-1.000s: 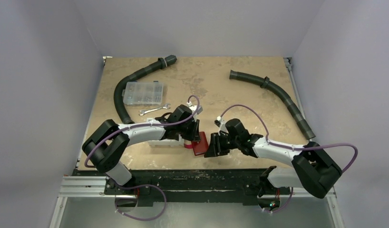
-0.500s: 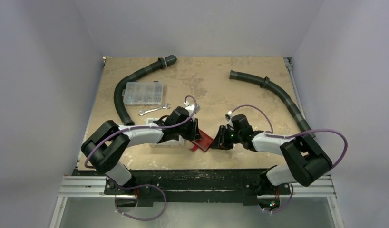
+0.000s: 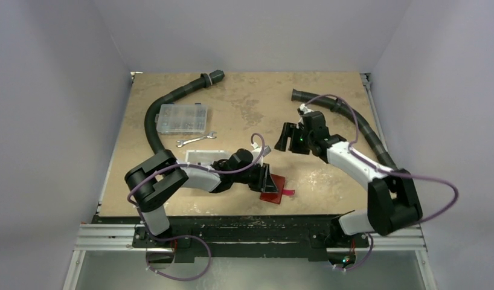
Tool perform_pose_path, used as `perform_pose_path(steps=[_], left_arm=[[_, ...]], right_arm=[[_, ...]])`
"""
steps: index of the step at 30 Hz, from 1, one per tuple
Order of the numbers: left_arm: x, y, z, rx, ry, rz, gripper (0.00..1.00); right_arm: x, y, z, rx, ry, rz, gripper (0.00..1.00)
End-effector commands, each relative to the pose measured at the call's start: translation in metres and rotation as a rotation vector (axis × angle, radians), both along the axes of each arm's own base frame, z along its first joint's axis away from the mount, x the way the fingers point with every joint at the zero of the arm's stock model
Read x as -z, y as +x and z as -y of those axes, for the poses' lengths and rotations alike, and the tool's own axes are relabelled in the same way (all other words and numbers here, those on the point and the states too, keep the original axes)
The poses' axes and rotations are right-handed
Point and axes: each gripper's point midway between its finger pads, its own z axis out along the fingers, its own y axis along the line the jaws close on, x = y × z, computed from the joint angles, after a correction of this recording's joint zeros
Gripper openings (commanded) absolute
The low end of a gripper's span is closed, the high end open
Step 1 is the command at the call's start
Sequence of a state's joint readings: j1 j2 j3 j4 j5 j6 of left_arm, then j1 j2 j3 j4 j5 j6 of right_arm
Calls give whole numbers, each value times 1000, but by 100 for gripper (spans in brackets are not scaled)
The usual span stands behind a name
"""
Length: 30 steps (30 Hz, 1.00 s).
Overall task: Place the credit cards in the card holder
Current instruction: Close the card holder at the center of the board.
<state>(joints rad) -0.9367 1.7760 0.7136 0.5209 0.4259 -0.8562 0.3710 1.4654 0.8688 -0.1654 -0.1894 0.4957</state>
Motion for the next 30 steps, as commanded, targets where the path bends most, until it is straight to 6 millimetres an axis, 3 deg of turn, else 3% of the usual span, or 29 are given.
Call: perform_pose_path(steps=[1,4,6,12,18,23,30], left_arm=[[-21,-2,-10,12,36,35,30],[-39,4,-9,38,45,90,32],[-41,8,-8,52,64,118,31],[-18,16,2,101,117,120,17],[11,13,12,115,91,53,7],[28,9,10,87,88,13,4],[29,9,6,84,108,18,4]], right_arm=[[12,-55,44,86,-102,-130,75],[21,-88,51,110,-31,-232,71],[23,-107,54,117,-21,-269,69],[29,-142,53,143,36,-345,58],[41,-155,46,98,72,-359,36],[48,-160,47,92,74,-359,32],[46,-158,43,86,106,-344,23]])
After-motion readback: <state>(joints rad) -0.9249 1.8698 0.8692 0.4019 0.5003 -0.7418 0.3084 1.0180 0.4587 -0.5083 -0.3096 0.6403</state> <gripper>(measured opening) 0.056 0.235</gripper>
